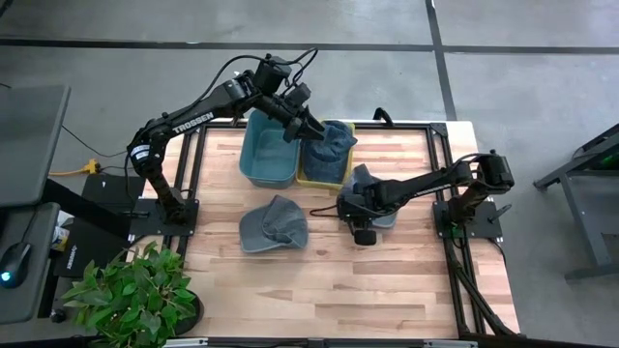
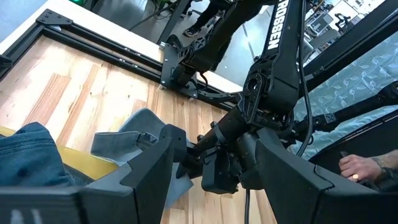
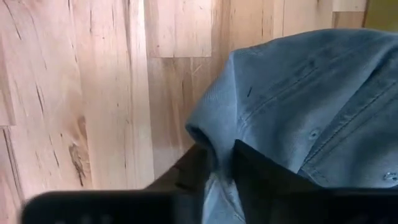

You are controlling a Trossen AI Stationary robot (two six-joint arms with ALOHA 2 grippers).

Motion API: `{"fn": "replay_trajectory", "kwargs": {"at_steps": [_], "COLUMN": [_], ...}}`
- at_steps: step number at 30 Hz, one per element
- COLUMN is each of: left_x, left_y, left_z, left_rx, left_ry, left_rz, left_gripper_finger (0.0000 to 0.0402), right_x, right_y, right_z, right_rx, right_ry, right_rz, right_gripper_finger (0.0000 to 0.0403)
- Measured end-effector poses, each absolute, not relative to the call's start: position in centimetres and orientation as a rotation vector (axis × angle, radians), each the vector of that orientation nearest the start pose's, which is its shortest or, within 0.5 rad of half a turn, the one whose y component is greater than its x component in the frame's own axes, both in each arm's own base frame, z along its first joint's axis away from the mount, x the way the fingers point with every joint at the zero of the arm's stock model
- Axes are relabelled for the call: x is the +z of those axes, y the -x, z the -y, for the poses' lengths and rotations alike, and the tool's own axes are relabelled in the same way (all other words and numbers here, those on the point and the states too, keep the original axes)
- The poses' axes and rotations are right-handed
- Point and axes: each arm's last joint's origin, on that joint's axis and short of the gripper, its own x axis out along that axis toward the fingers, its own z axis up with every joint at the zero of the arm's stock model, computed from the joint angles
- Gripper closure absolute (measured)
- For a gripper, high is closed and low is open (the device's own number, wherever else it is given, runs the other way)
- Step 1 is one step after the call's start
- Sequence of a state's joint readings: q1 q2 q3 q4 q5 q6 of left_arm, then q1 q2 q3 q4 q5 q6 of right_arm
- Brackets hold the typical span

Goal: Pick & Place hat
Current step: Put the right gray cap into the blue bin

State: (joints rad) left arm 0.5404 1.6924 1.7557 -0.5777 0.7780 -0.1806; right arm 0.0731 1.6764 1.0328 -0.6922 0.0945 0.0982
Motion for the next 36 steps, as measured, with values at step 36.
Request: {"fn": "replay_trajectory", "kwargs": {"at_steps": [36], "left_x": [39.7], "left_y": [-32.7], "left_z": [-17.3], "left_rx": [-0.195], "left_ry": [0.494], "left_rz": [-0.431], "left_gripper_finger": [0.0176], "right_x": [24.4], "right_y": [-25.6], "right_z": [-2.3], "right_rx": [-0.045], "right_ry": [-0.303], "right_rz": [-1.221], "right_gripper_finger": [0.0395]}}
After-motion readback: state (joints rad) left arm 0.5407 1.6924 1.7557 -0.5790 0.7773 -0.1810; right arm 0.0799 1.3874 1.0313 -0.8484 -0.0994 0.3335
